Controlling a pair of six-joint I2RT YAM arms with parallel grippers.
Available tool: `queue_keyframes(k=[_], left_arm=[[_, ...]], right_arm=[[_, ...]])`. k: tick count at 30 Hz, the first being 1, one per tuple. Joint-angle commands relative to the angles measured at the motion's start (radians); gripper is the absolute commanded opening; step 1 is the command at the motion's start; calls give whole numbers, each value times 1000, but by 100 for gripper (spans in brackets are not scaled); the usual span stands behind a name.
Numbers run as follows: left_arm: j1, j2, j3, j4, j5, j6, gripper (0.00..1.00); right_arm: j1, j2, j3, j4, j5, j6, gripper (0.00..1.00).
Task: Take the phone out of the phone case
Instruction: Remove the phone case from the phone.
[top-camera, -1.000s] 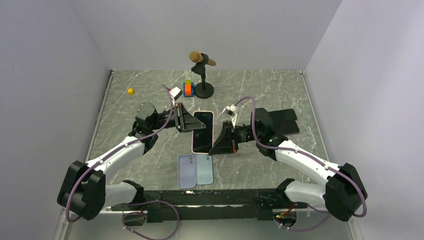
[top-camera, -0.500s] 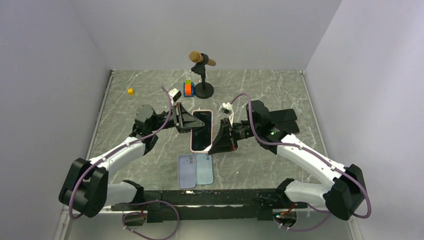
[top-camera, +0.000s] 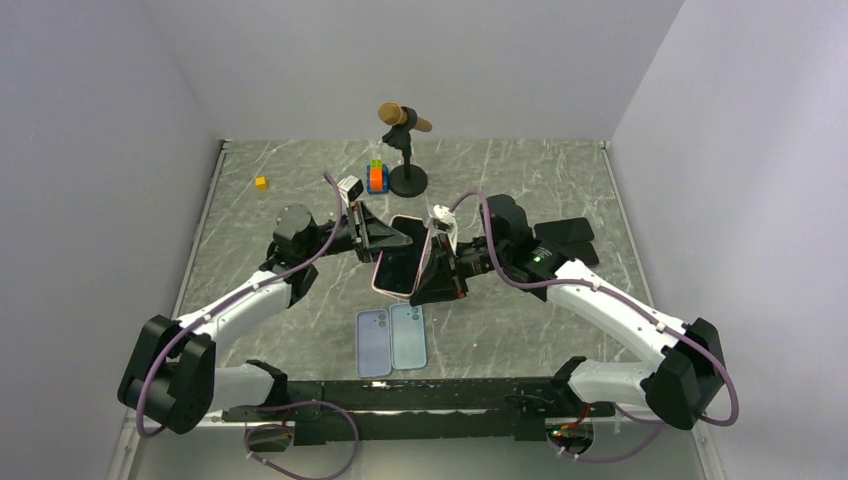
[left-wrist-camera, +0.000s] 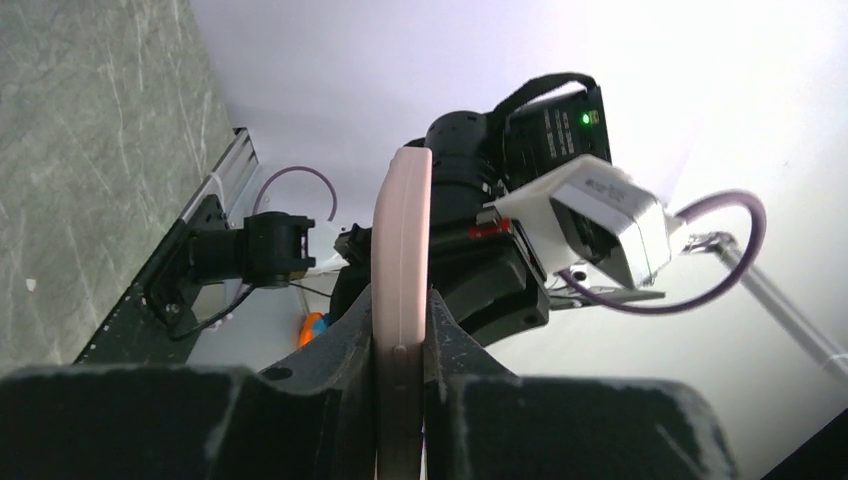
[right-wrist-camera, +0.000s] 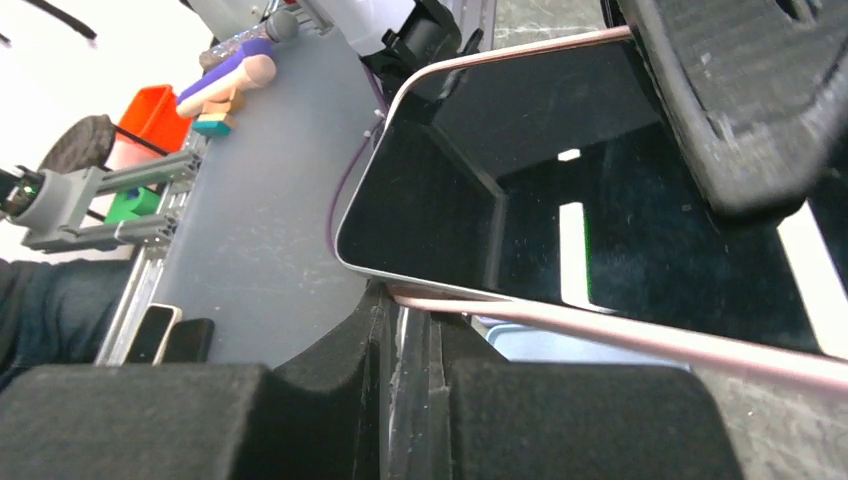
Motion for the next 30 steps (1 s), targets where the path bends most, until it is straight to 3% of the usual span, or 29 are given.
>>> queue_keyframes(k=[1, 6, 10, 14, 19, 24, 30], left_arm=[[-51, 18, 26, -81, -23, -133, 0], [-61, 22, 32, -49, -42, -112, 0], [-61, 1, 10, 50, -118, -57, 0], [-60, -50, -24, 55, -242, 62, 0], [-61, -113, -77, 140, -383, 149, 0], [-65, -138, -69, 145, -427, 263, 0], [-88, -166, -87, 149, -467, 303, 0]], right_arm=[[0, 24, 109, 210, 166, -209, 0], [0, 31, 108, 209, 200, -191, 0], [-4, -46, -11, 292, 355, -44, 0], [-9, -144, -147, 334, 401, 135, 29], [-4, -242, -295, 431, 353, 359, 49], [1, -316, -356, 568, 342, 548, 72], [3, -257, -301, 577, 410, 679, 79]])
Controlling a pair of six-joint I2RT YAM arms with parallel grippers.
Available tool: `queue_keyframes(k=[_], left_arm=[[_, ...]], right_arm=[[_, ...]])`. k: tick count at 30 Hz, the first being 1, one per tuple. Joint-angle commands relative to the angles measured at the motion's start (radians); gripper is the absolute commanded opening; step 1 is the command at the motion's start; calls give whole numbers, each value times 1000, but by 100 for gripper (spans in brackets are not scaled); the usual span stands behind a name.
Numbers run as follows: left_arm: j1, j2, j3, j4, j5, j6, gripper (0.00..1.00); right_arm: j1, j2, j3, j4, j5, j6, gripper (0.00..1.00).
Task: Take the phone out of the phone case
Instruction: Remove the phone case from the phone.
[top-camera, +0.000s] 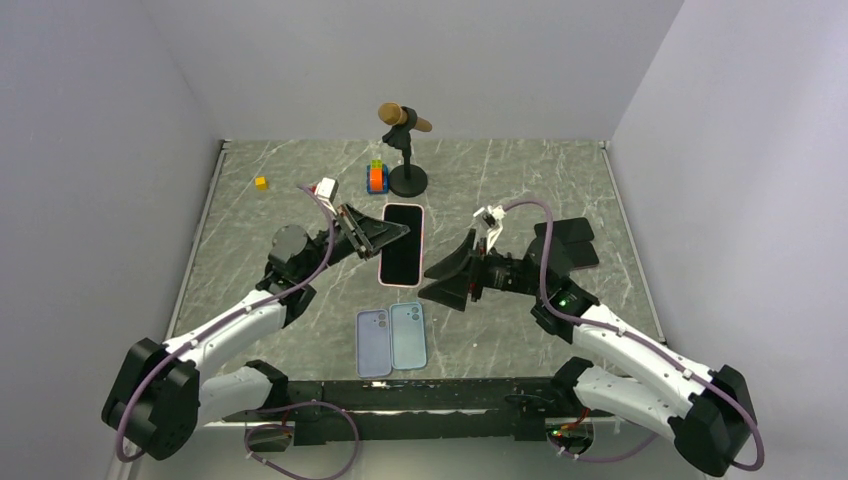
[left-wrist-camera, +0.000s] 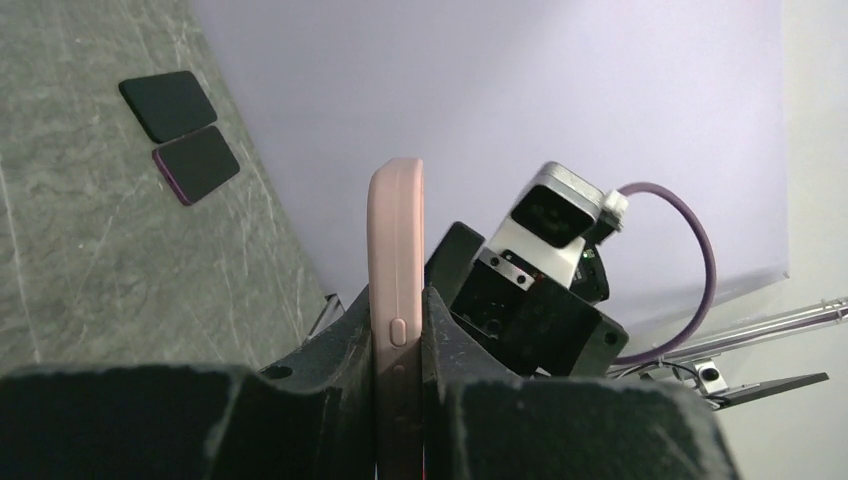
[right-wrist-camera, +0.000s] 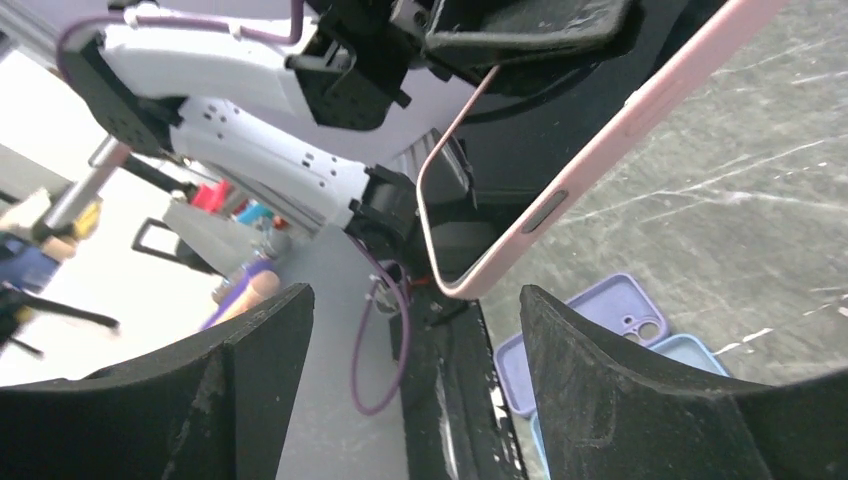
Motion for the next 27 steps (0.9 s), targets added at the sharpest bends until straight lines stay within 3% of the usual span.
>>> queue_keyframes(k=[1, 5, 8, 14, 16, 17, 19, 21, 22, 24, 27], left_arm=[[-18, -44, 3, 139, -50, 35, 0], [-28, -35, -35, 238, -56, -7, 0], [-42, -30, -38, 247, -57, -5, 0], [-62, -53, -25, 167, -53, 56, 0], [-62, -72, -15, 104, -45, 86, 0], [-58, -80, -3, 60, -29, 112, 1], [-34, -96, 24, -49, 28, 151, 17], [8, -105, 59, -151, 105, 190, 49], [29, -107, 70, -189, 143, 211, 60], [58, -96, 98, -232, 223, 255, 68], [63, -61, 167, -324, 334, 328, 66]], right_arm=[[5, 51, 78, 55, 74, 143, 79], [4, 110, 162, -62, 148, 125, 76], [5, 149, 186, -45, 131, 143, 68], [1, 223, 196, 46, 56, 215, 29], [-11, 227, 187, 57, 35, 223, 5], [-22, 227, 184, 54, 16, 224, 0], [-47, 218, 182, 47, -19, 218, 0], [-87, 210, 190, 41, -101, 208, 0], [-106, 209, 197, 34, -142, 202, 0], [-134, 223, 219, 16, -249, 194, 0], [-153, 256, 250, 18, -390, 189, 0]])
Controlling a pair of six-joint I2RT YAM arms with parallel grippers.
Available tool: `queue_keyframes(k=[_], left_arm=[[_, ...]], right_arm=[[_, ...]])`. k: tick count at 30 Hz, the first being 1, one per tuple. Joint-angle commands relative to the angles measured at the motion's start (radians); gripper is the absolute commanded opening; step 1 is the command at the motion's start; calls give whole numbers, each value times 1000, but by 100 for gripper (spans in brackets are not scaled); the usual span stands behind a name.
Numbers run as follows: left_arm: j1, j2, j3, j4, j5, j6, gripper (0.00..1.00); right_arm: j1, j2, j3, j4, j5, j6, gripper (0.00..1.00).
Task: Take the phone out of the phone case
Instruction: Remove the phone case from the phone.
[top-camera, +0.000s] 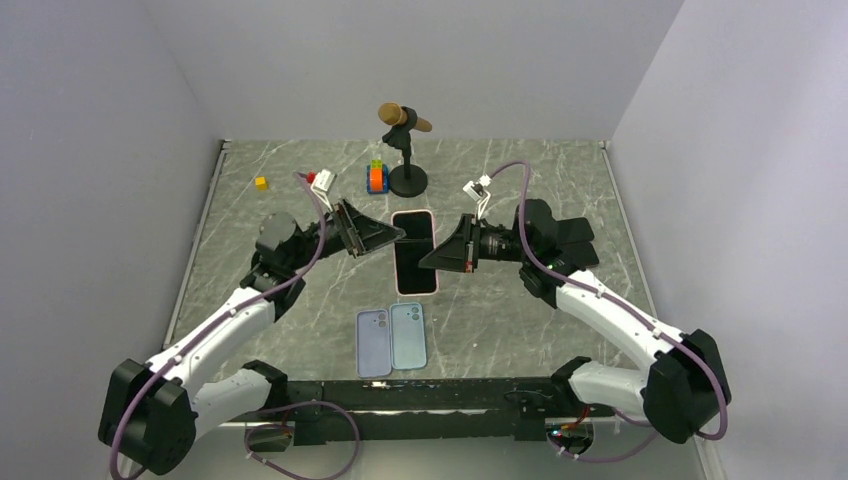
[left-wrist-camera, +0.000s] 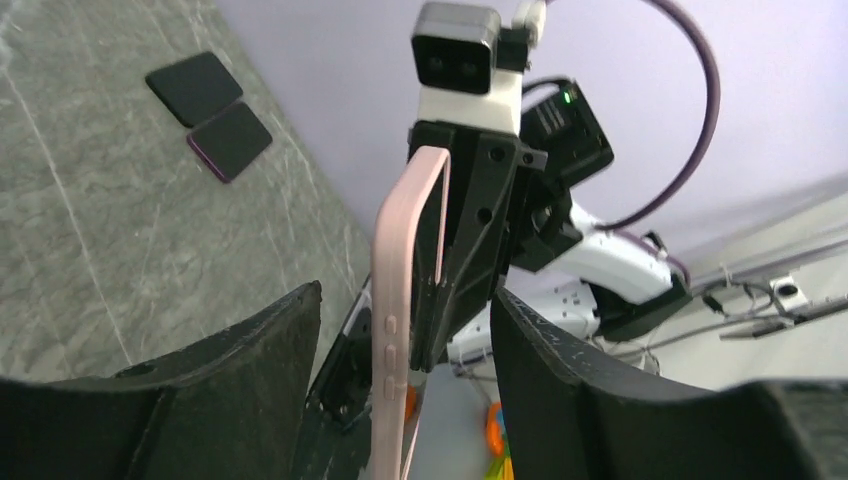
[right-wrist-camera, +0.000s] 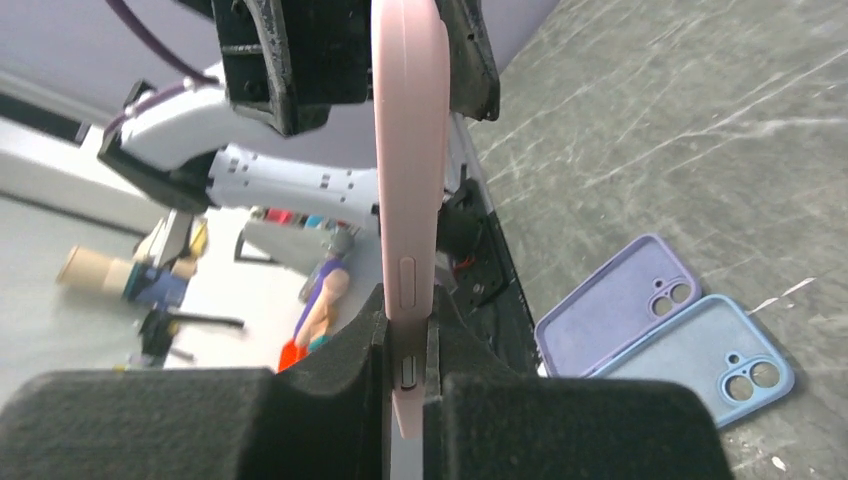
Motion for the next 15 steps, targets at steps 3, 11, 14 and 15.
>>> queue_keyframes(k=[3, 11, 14, 15], left_arm=[[10, 43, 117, -153, 242, 138, 62], [-7, 87, 160, -160, 301, 149, 29], [-6, 65, 151, -105, 255, 112, 8], [-6, 46, 140, -75, 205, 93, 5]], right_arm=[[-22, 31, 119, 2, -287, -71, 0], [-22, 66, 203, -146, -331, -181, 0], [-22, 57, 248, -305, -211, -283, 33], [-22, 47, 245, -322, -130, -295, 45]])
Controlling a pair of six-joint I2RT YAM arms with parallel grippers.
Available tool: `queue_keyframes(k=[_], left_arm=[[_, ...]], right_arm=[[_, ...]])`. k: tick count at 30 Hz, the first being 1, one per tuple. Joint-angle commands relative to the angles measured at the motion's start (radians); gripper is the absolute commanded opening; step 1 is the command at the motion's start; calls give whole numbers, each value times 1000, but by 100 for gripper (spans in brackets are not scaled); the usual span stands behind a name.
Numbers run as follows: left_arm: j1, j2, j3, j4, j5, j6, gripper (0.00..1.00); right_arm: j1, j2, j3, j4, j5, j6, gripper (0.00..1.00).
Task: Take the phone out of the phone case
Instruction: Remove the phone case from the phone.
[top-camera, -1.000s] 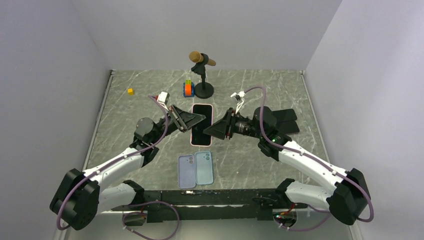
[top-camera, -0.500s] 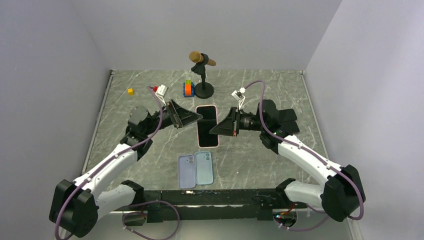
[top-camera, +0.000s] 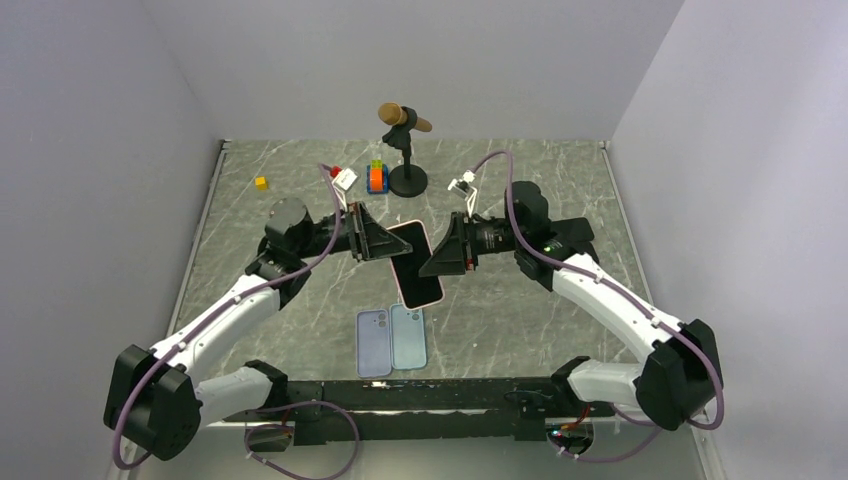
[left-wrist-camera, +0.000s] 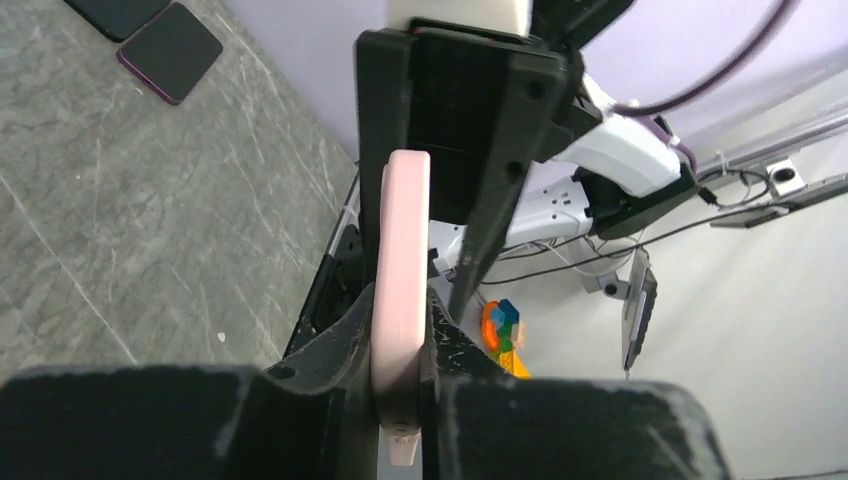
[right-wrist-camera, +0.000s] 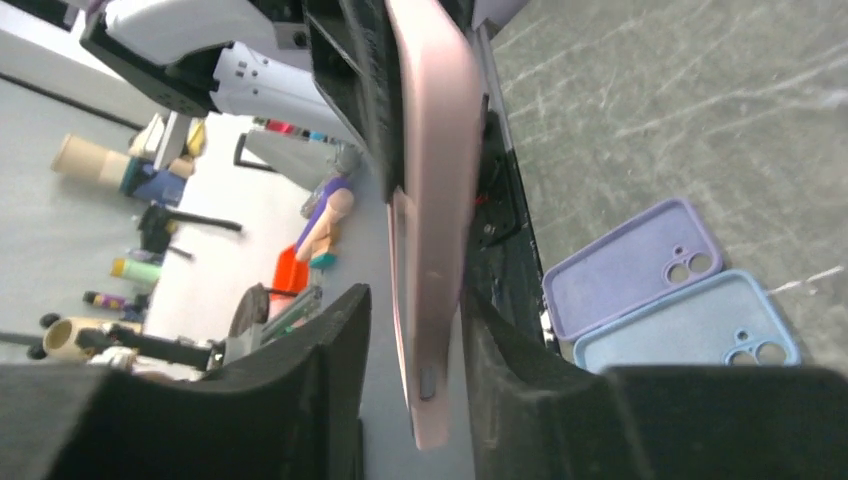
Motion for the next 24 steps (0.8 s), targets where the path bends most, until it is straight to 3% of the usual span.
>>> queue_keyframes(k=[1, 6, 11, 14, 20, 24], left_arm=[[-5, -63, -13, 102, -124, -48, 1], [-5, -208, -205, 330, -495, -206, 0], [-8, -272, -330, 468, -727, -280, 0], [-7, -253, -371, 571, -782, -324, 0], [-17, -167, -378, 719, -770, -393, 0], [-27, -177, -372, 698, -773, -385, 0]], right_arm=[[3, -48, 67, -60, 162, -91, 52], [22, -114, -176, 421, 249, 181, 65], [84, -134, -242, 495, 361, 195, 71], [114, -112, -252, 516, 382, 206, 71], [117, -75, -263, 598, 386, 247, 51], [118, -52, -264, 618, 394, 254, 39]])
